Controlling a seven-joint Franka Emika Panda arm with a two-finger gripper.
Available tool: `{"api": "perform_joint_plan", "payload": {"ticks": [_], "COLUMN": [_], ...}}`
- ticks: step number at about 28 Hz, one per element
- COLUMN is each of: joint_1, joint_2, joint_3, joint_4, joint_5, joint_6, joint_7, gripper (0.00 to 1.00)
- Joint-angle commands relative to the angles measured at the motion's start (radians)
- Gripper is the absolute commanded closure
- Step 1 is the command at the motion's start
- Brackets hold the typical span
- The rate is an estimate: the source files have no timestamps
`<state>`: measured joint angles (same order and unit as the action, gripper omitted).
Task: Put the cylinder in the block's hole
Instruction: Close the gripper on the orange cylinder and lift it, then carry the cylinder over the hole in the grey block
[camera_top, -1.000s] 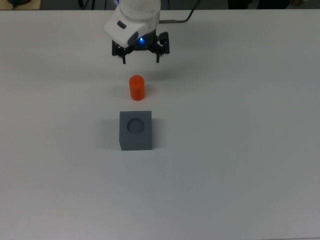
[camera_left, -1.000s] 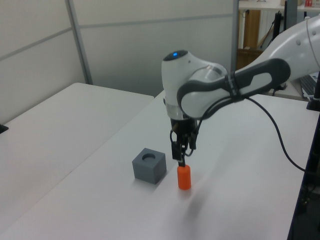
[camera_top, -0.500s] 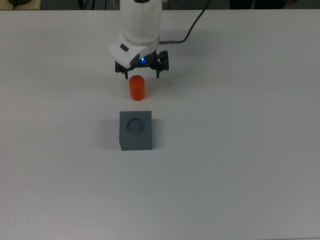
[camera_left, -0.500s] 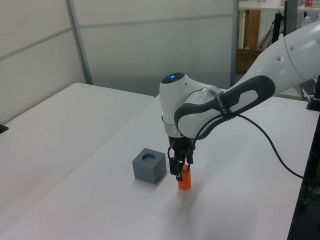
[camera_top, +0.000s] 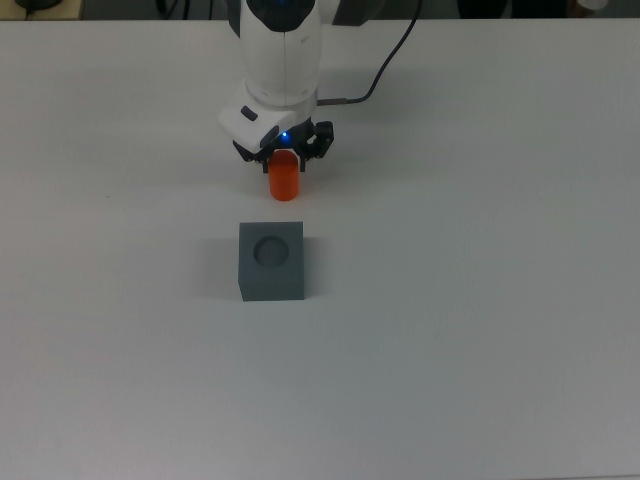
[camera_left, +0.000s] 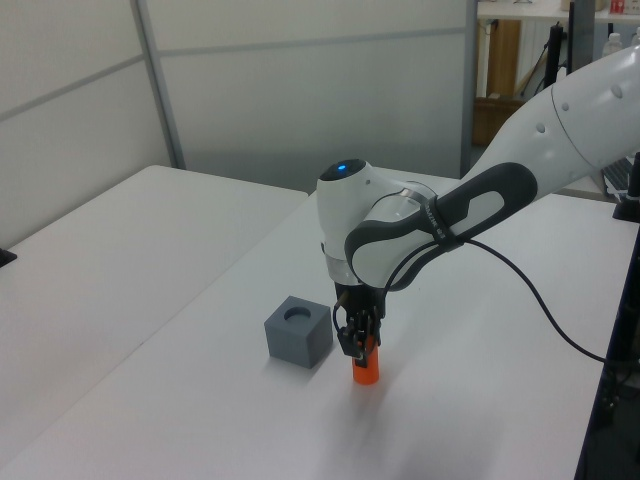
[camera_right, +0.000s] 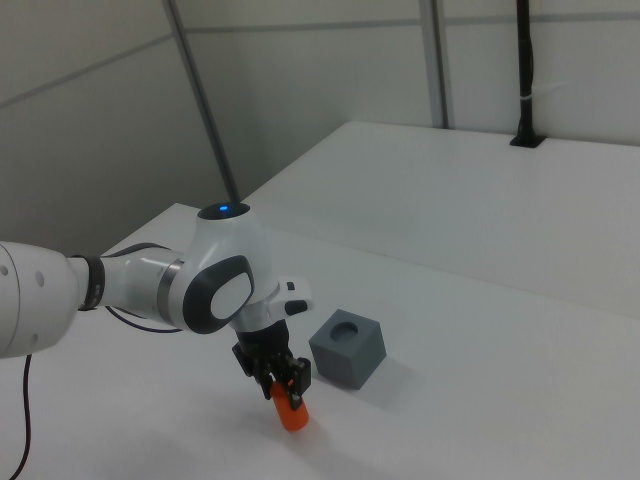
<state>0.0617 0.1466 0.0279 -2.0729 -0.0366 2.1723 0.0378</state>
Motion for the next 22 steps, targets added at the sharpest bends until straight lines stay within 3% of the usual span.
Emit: {"api": "perform_joint_plan", "payload": {"ticks": [1, 6, 10, 11, 17, 22], "joint_1": [-0.005, -0.01, -0.025, -0.033, -0.046, -0.046], "joint_2": [-0.005, -0.021, -0.009, 0.001, 0.083, 0.126], "joint_3": [-0.006, -0.013, -0.013, -0.013, -0.013, -0.013], "joint_4": [0.002, 0.063, 0.19, 0.257, 0.478, 0.554], "joint_5": [-0.02, -0.02, -0.013, -0.006, 0.041, 0.034], "joint_6": [0.017, -0.08, -0.225, -0.28, -0.384, -0.385], "joint_7": [0.001, -0.038, -0.059, -0.061, -0.055, -0.053], "gripper": [0.88, 0.88, 0.88, 0.88, 0.88, 0.88]}}
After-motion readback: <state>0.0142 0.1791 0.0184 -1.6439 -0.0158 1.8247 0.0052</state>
